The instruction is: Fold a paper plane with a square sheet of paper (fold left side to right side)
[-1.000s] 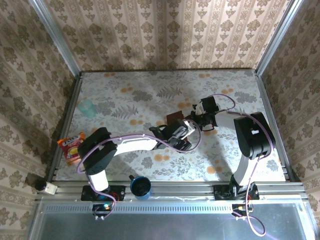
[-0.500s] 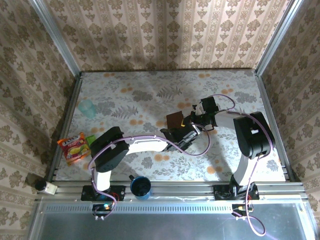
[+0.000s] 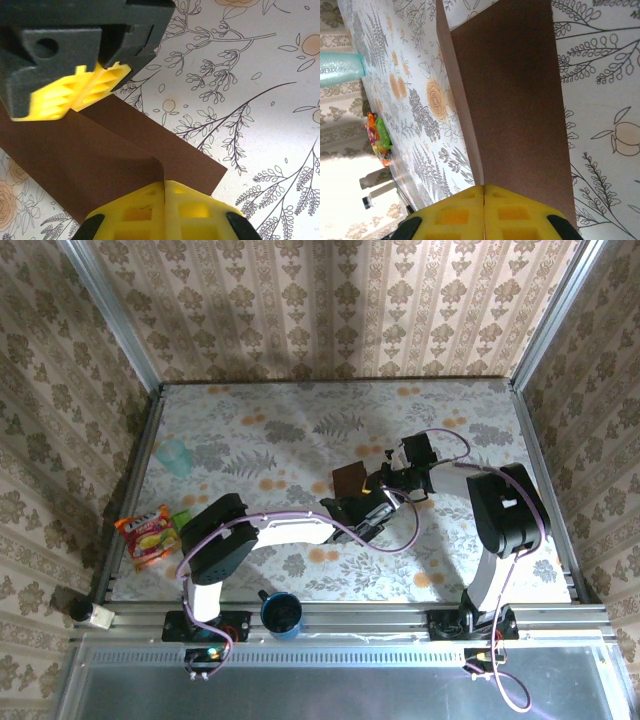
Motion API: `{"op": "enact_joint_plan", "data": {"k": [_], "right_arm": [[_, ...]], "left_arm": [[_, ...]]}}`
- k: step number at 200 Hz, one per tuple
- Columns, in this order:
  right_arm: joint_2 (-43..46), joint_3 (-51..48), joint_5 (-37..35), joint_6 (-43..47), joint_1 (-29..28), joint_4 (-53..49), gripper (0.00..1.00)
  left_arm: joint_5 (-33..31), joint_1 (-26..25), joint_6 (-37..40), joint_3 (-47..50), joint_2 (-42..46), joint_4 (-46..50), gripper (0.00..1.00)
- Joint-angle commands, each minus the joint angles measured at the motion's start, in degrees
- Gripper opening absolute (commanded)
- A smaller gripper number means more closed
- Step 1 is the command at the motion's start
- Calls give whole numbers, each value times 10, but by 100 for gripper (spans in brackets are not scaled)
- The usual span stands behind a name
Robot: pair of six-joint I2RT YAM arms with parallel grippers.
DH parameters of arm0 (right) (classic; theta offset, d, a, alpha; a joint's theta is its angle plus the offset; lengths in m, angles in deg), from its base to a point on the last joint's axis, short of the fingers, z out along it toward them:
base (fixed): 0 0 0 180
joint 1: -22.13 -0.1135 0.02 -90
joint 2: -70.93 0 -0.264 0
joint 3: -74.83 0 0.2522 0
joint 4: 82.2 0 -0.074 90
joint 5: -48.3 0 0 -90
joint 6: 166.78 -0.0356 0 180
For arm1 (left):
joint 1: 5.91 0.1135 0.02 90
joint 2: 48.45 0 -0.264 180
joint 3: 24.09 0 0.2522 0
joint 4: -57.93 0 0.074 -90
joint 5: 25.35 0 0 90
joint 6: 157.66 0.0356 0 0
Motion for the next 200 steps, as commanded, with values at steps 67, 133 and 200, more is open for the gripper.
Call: {"op": "enact_joint_plan", "data": {"k": [67,133,200], "right_arm": [[56,25,-24,28,44,-21,38],[152,-76,-37,81,64,-46,21],[158,-172,-35,54,-15,23,4]], "left_arm": [[142,50,-68,62,77,-40,0],[340,131,-157,107,86,-123,0],[404,171,-203,125,74,-145,0]]}}
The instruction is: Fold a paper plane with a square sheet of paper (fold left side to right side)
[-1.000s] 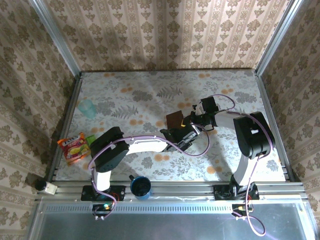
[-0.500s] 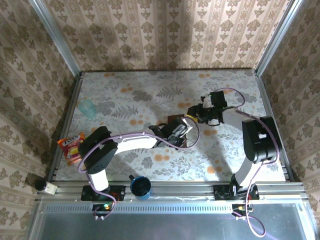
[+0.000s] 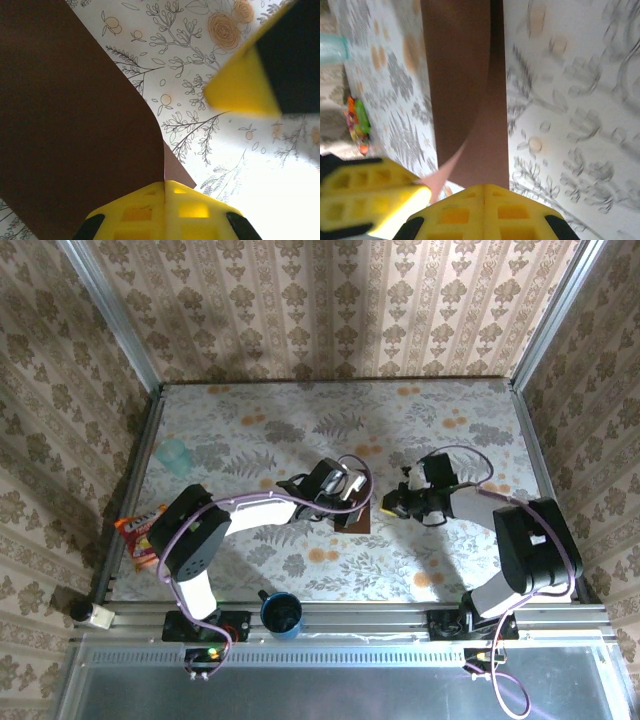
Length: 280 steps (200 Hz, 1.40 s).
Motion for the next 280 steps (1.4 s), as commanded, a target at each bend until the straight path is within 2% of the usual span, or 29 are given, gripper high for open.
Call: {"op": "enact_joint_plan", "data": {"k": [1,71,144,280], "right_arm": [[1,-15,-7,-8,-29,37,4],[-57,-15,-31,-21,-80,71,1],[-76,-8,-69,18,-82,0,0],[-78,-8,-70,39,-83,-40,0]], "left_arm": [[43,8,-29,8,0,-19,0],[45,14,-31,7,-11,-12,0],[58,25,-21,6,-17,-1,0],[49,61,40,-24,-51,42,0]]}}
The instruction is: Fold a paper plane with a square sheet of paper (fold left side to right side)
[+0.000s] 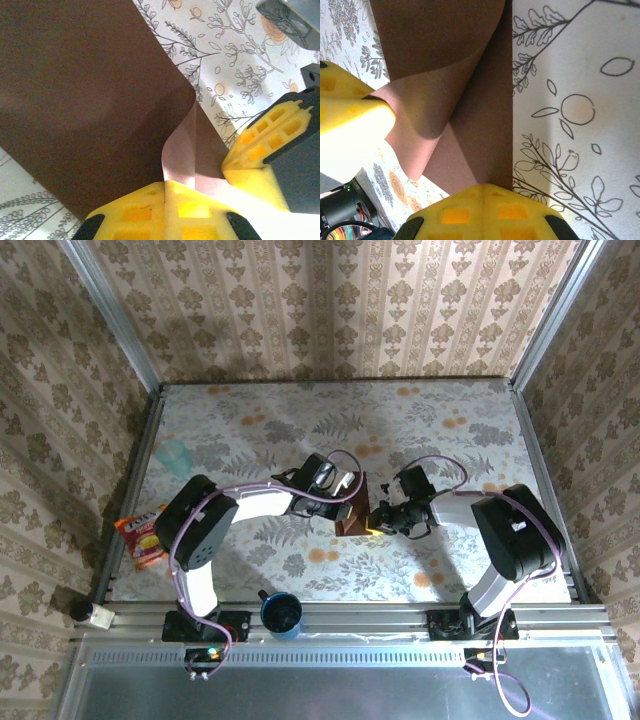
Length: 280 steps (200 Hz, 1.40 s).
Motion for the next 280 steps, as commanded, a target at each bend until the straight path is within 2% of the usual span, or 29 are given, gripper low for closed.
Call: {"op": "enact_joint_plan", "data": {"k": [1,148,280], "right_arm": [[-15,-1,-35,17,-4,-62,0],[-28,6,-49,25,-3,-79,0],[-31,9,-48,27,-3,-81,0]], "left_arm": [[0,4,29,-20,-9,26,0],[-54,11,53,-46,-28,62,0],[-60,11,52,-44,-41,60,0]]}}
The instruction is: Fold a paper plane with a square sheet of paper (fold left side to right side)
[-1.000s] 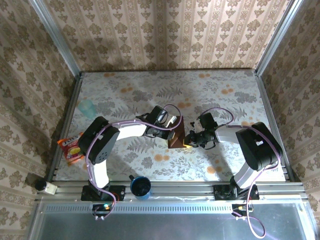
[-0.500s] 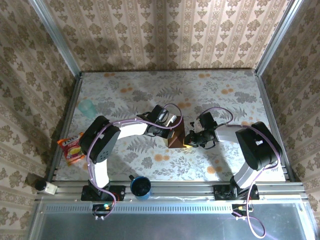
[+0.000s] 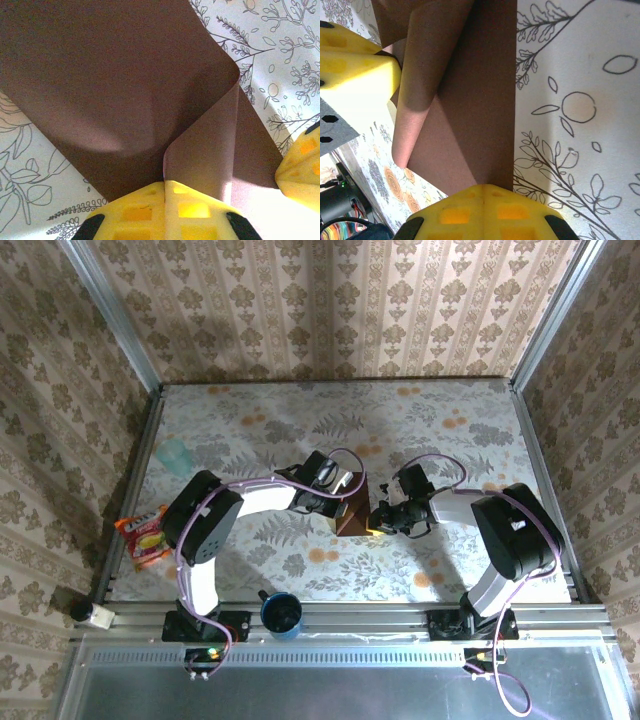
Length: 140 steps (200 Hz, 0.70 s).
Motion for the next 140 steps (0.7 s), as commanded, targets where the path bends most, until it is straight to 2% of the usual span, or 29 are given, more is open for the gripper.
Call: {"op": "enact_joint_plan", "data": {"k": [1,53,92,140], "right_arm": [[-27,-4,-45,8,-3,-52,0],[-17,3,-25,3,-3,-45,0],[26,-1,16,-29,-3,13,0],[36,0,13,-77,-4,89,0]], "left_arm": [[-8,2,9,-9,-13,11,0],[-28,-6,13,-8,-15,24,0],[-42,-13,15,-9,-19,31,0],[-48,-19,16,-16,-23,36,0]]}}
